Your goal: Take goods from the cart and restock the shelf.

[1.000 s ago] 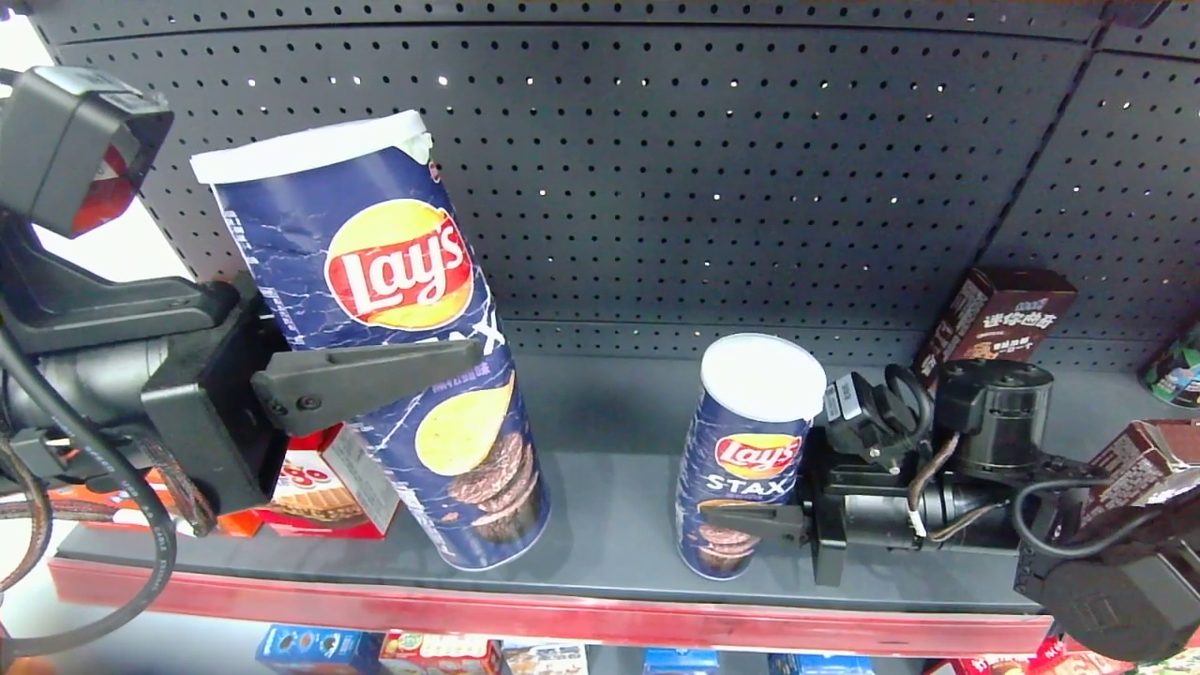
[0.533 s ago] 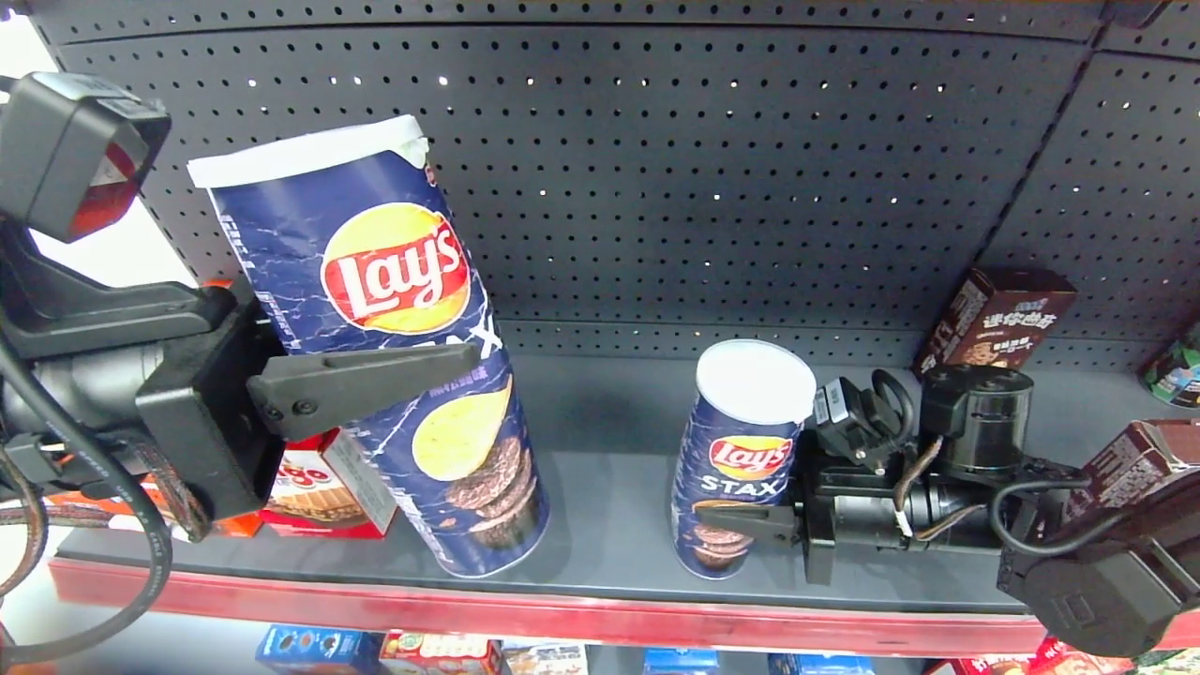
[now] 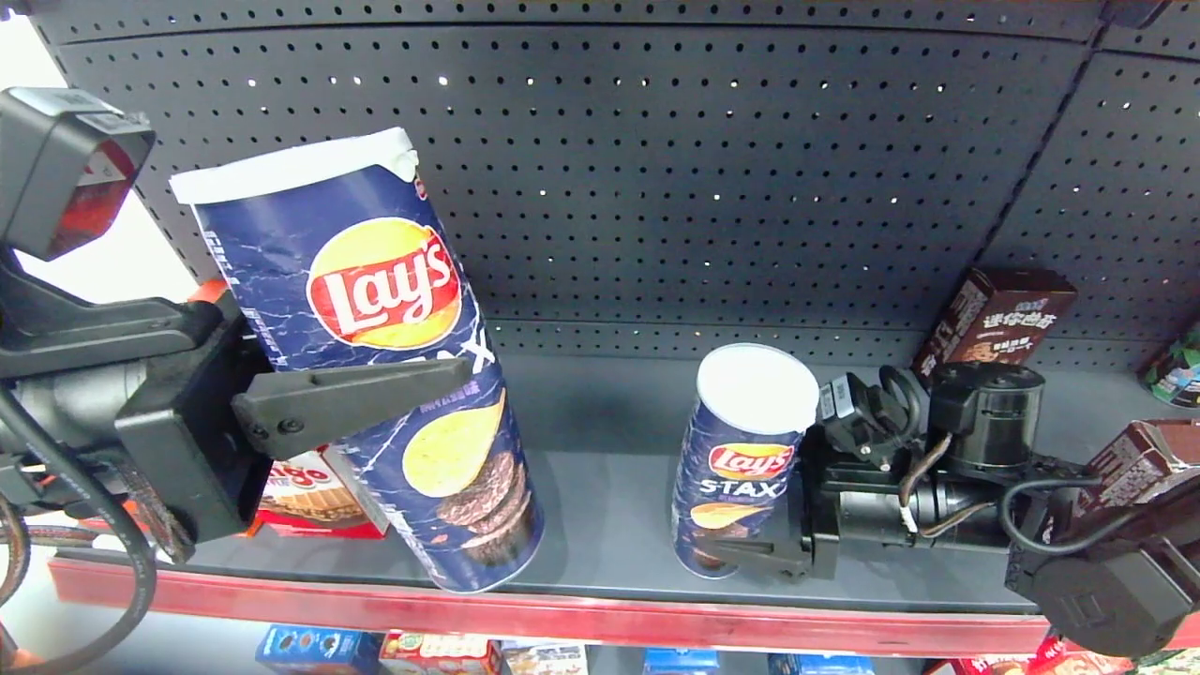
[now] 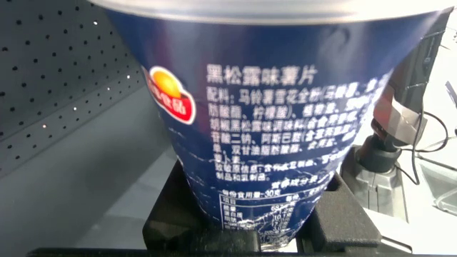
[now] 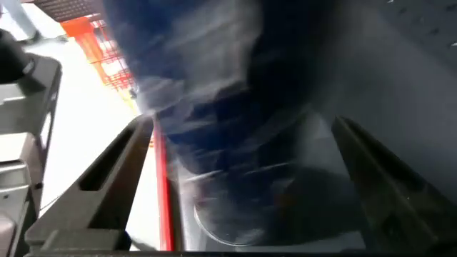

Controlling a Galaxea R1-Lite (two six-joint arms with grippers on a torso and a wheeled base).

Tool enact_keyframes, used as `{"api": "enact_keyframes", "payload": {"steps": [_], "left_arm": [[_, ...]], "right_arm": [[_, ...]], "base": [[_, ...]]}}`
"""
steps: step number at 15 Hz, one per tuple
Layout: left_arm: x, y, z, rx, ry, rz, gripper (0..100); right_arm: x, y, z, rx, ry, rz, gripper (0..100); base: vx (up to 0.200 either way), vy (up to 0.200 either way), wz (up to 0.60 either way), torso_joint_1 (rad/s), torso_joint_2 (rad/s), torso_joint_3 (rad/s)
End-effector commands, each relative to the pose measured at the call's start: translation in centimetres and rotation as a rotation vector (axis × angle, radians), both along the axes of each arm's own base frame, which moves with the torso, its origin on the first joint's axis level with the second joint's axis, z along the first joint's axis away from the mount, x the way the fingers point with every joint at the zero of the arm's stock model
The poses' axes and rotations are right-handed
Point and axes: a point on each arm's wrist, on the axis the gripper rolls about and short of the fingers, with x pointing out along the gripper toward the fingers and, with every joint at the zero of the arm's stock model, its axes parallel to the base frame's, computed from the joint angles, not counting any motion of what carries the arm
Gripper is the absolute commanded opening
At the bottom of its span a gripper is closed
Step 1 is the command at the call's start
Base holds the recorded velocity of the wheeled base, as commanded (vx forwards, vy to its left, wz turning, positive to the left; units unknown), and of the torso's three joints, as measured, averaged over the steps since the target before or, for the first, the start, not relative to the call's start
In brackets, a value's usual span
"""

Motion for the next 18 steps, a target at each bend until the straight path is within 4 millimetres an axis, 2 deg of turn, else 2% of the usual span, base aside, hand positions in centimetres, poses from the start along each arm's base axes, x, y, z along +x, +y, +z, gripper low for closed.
{"api": "enact_keyframes", "payload": {"steps": [1, 7, 10, 13, 15, 18], "left_arm": [[-0.1, 0.0, -0.2, 0.003, 0.005, -0.001, 0], [-0.9, 0.3, -0.4, 0.001, 0.003, -0.001, 0], [-1.1, 0.4, -0.3, -0.001, 0.000, -0.001, 0], [-1.2, 0.5, -0.3, -0.003, -0.004, 0.001, 0], [-1.3, 0.5, -0.2, -0.004, -0.006, 0.001, 0], [-1.3, 0.5, 0.0, -0.006, -0.013, 0.001, 0]], "right_arm": [[-0.6, -0.9, 1.7, 0.023, -0.046, -0.023, 100], [-3.8, -2.7, 5.1, 0.074, -0.132, -0.063, 100], [-6.5, -4.2, 6.0, 0.104, -0.137, -0.076, 100], [-8.1, -6.9, 6.8, 0.120, -0.182, -0.162, 100], [-9.9, -8.4, 8.2, 0.164, -0.216, -0.212, 100], [-13.4, -10.8, 9.8, 0.203, -0.283, -0.440, 100]], "base": [[0.000, 0.000, 0.00, 0.000, 0.00, 0.000], [0.000, 0.000, 0.00, 0.000, 0.00, 0.000], [0.000, 0.000, 0.00, 0.000, 0.00, 0.000], [0.000, 0.000, 0.00, 0.000, 0.00, 0.000], [0.000, 0.000, 0.00, 0.000, 0.00, 0.000], [0.000, 0.000, 0.00, 0.000, 0.00, 0.000]]}}
